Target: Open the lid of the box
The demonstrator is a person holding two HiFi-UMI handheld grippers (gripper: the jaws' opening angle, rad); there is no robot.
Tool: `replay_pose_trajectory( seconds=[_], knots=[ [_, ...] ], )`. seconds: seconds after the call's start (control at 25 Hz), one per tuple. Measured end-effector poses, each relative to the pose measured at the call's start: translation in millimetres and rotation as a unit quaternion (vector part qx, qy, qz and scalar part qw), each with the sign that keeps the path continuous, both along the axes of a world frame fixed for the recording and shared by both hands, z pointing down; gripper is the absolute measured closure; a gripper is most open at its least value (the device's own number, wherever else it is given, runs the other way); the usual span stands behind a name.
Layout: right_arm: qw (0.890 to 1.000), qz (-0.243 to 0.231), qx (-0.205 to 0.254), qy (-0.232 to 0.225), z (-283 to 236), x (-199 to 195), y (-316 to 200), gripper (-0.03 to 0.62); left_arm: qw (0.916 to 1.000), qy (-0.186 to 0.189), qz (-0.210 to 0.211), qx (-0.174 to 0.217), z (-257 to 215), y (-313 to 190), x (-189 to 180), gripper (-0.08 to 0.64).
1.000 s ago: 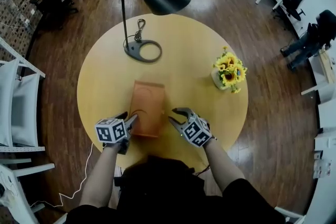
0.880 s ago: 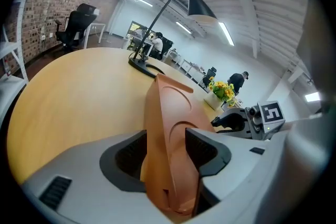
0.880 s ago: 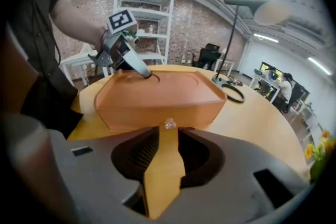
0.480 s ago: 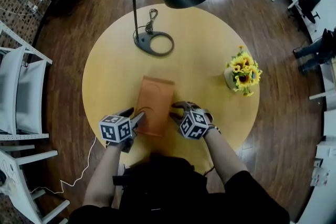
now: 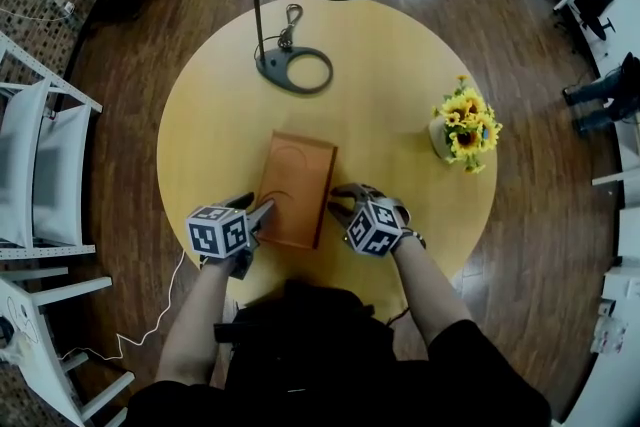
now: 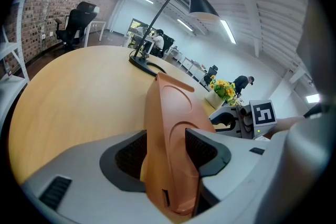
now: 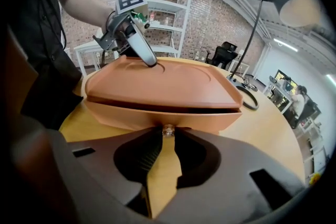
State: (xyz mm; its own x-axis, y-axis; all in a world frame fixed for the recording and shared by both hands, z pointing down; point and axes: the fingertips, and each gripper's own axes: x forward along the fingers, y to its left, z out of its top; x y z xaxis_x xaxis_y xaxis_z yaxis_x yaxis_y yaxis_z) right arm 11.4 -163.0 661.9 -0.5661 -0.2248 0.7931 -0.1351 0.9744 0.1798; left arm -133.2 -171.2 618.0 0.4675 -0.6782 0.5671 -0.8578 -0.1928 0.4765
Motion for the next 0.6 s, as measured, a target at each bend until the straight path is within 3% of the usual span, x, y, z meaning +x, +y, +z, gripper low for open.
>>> replay_pose_trajectory(
  seconds=[0.6],
  knots=[
    [0.998, 0.059, -0.006, 0.032, 4.0, 84.9, 3.3, 0.514, 0.9999, -0.007, -0.013, -0.001, 0.7, 0.4, -4.0, 0.337]
  ],
)
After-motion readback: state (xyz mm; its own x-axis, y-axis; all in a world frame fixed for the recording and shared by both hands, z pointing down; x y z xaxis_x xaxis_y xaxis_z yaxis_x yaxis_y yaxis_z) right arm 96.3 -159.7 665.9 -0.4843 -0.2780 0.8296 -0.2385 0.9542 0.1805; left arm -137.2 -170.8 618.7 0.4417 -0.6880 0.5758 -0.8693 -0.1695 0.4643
